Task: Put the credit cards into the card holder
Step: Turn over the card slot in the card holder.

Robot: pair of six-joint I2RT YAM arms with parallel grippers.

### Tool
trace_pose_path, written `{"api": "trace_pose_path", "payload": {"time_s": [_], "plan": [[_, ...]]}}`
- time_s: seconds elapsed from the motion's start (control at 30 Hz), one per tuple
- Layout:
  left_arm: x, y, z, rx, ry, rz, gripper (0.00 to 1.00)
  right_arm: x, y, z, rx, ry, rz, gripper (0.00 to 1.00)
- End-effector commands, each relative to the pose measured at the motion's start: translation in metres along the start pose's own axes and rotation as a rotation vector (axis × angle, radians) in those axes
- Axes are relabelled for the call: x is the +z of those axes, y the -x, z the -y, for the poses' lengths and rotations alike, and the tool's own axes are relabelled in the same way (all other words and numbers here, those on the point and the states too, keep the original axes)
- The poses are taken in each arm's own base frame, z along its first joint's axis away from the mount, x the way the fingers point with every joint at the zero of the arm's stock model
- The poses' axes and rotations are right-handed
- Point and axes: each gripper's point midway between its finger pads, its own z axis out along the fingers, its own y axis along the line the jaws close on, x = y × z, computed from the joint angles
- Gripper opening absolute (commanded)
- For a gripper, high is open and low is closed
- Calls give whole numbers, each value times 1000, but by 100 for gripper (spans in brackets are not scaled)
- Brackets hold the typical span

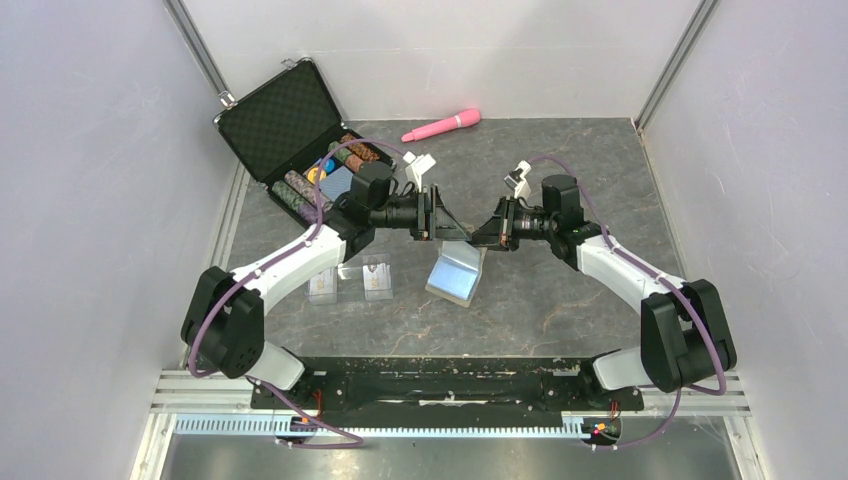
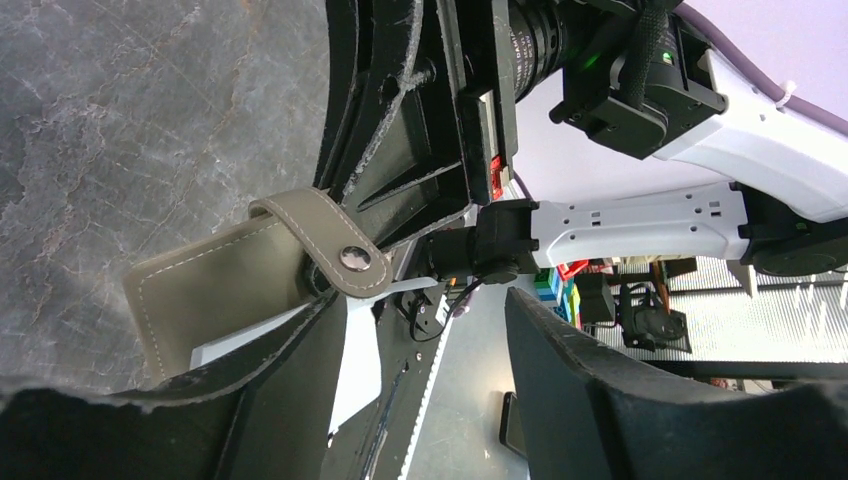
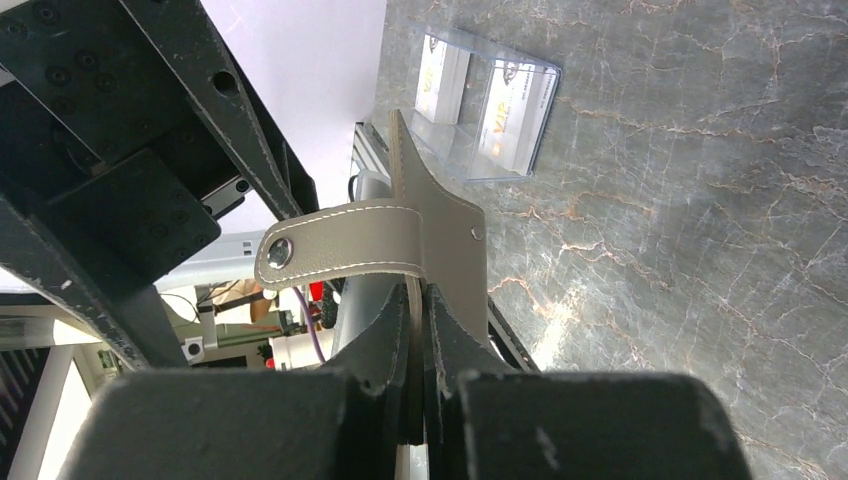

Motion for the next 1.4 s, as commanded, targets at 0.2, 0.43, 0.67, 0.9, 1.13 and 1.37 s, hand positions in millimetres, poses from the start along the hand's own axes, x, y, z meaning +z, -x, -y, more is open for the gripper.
{"api": "trace_pose_path", "payload": {"time_s": [0.2,0.43,0.67,0.9,1.13,1.37], "plan": [[-12,-17,1,160,23,-53,49,-5,9,-33,-31,96,22,0],[-26,-32,-38,265,247,-137,52,-7,11,-46,-15,151,32,0],[-28,-22,-57,260,361,-88,69,-8,9,-48,-17,157,28,0],[-19,-6,-50,223,288,-20,79,-8,0,-37,-21,131,-1,0],[-16,8,-27,174,52,6,79,-7,-5,-30,-34,118,-25,0],[-10,3,-23,151,-12,-50,65,-5,-1,-32,-44,123,-25,0]]}}
